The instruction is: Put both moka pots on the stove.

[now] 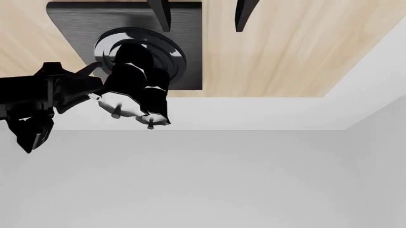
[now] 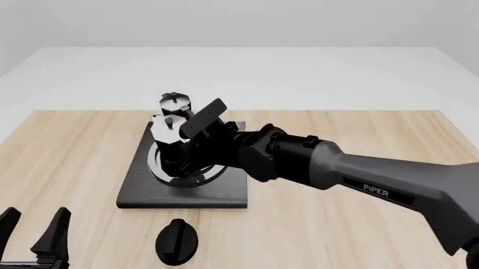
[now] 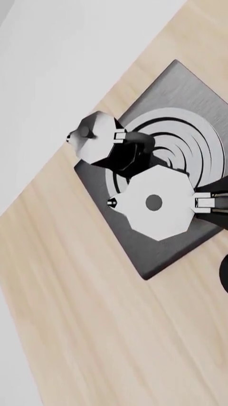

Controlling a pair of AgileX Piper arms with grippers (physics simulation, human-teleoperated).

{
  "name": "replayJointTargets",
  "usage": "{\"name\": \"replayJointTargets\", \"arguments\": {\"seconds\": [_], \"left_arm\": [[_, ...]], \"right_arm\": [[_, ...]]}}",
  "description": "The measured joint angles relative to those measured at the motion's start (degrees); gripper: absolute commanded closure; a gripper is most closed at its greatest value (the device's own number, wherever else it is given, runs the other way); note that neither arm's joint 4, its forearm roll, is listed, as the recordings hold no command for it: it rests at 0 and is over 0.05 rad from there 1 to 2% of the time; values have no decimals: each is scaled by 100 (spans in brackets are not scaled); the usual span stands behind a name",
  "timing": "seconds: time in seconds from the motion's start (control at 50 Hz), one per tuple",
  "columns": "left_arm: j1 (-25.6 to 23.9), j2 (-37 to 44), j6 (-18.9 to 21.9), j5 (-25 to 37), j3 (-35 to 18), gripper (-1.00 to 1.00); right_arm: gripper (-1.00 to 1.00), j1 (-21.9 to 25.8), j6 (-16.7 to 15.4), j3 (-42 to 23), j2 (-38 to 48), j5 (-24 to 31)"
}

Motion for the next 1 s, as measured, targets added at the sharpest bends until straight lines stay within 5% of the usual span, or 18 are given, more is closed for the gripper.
{"name": "replayJointTargets", "arguments": {"seconds": [1.0], "left_arm": [[0, 0, 0, 0, 0, -100]], "right_arm": [[100, -162, 20, -75, 367, -101]]}}
